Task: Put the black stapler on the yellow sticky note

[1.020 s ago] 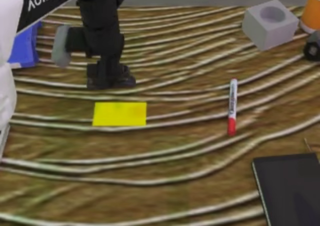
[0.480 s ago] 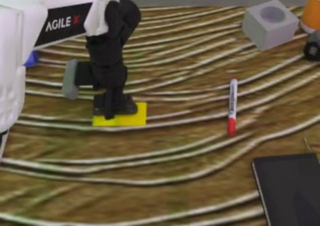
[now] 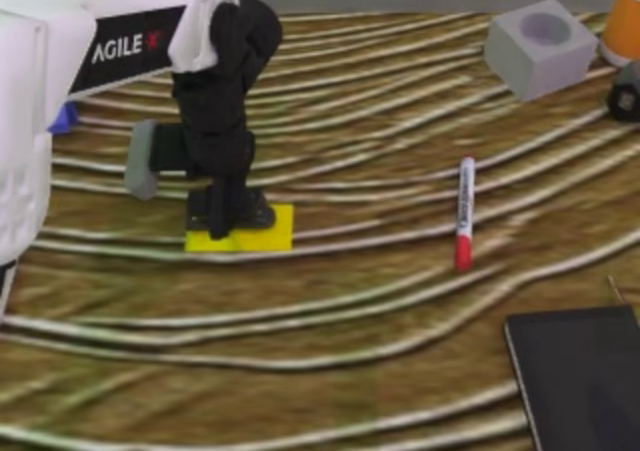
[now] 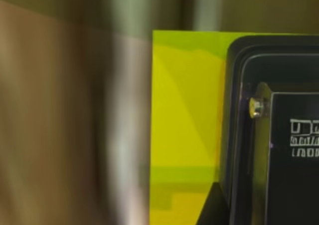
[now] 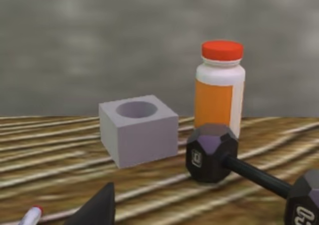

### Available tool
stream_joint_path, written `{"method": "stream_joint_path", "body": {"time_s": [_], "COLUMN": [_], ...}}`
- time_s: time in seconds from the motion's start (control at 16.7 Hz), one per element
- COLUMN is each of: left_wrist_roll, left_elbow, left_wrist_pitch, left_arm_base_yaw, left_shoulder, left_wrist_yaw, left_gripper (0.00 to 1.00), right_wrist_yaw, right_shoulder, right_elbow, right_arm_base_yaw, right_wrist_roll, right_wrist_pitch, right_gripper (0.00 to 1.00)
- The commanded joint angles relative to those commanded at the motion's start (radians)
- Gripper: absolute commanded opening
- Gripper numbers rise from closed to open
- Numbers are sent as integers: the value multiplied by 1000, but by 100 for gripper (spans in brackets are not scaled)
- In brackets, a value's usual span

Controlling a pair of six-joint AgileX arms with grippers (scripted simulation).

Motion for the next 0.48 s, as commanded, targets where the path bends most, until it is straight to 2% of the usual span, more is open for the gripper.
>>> {"method": "stream_joint_path", "body": {"time_s": [0.48], "left_wrist_roll": [0], "left_elbow": [0], "left_wrist_pitch": [0], "left_arm_base_yaw": [0], "left_shoulder": [0], "left_wrist_yaw": [0], "left_gripper": [98], "right_wrist_yaw": [0], "right_shoulder": [0], "right_elbow": [0], "right_arm_base_yaw": [0], "right_wrist_roll": [0], "right_wrist_pitch": [0], "right_gripper": [100]}}
